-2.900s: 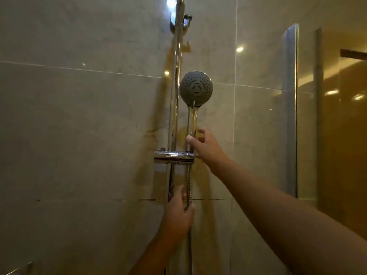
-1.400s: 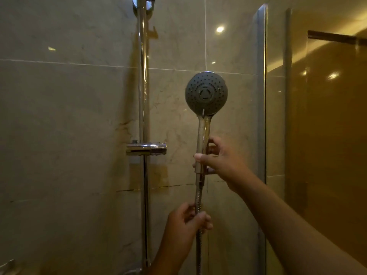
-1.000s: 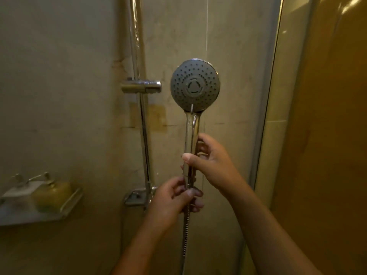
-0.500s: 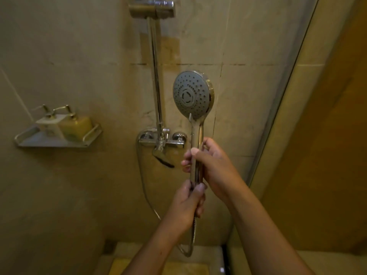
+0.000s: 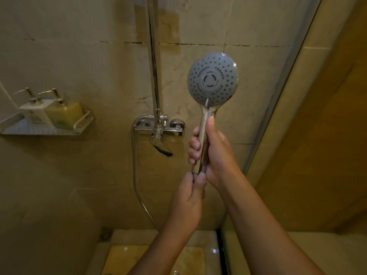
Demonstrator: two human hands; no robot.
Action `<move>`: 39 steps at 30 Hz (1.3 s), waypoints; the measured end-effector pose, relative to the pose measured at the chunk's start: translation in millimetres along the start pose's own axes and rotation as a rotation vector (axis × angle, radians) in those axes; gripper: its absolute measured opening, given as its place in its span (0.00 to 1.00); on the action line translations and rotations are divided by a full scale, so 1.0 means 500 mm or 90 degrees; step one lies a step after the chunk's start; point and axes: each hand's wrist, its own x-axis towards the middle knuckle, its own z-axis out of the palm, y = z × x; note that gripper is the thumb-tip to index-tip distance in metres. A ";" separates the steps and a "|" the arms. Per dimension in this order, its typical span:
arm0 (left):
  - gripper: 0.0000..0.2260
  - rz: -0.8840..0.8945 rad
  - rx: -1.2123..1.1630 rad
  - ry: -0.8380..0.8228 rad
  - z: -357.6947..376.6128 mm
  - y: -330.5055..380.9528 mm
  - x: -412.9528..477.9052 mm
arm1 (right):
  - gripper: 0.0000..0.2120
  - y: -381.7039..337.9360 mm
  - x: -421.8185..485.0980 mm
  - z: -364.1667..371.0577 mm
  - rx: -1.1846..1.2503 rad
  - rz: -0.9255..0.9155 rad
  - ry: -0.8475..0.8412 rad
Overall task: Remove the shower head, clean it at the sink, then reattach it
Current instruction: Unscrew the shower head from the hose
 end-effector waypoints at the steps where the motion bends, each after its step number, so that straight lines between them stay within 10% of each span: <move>1: 0.19 0.016 0.001 -0.008 -0.002 0.009 0.001 | 0.22 -0.009 0.000 0.003 0.030 -0.001 -0.011; 13: 0.18 -0.055 -0.270 -0.162 -0.050 0.110 -0.011 | 0.23 -0.064 -0.004 0.063 0.212 0.049 -0.302; 20: 0.15 -0.234 -0.684 -0.478 -0.086 0.078 -0.003 | 0.25 -0.021 0.023 0.059 0.361 0.136 -0.452; 32: 0.17 -0.080 -0.110 -0.065 -0.090 0.049 0.028 | 0.18 -0.002 -0.004 0.065 -0.354 -0.129 0.052; 39: 0.18 0.030 0.007 -0.016 -0.082 0.038 0.031 | 0.15 0.015 -0.018 0.066 -0.242 -0.189 0.131</move>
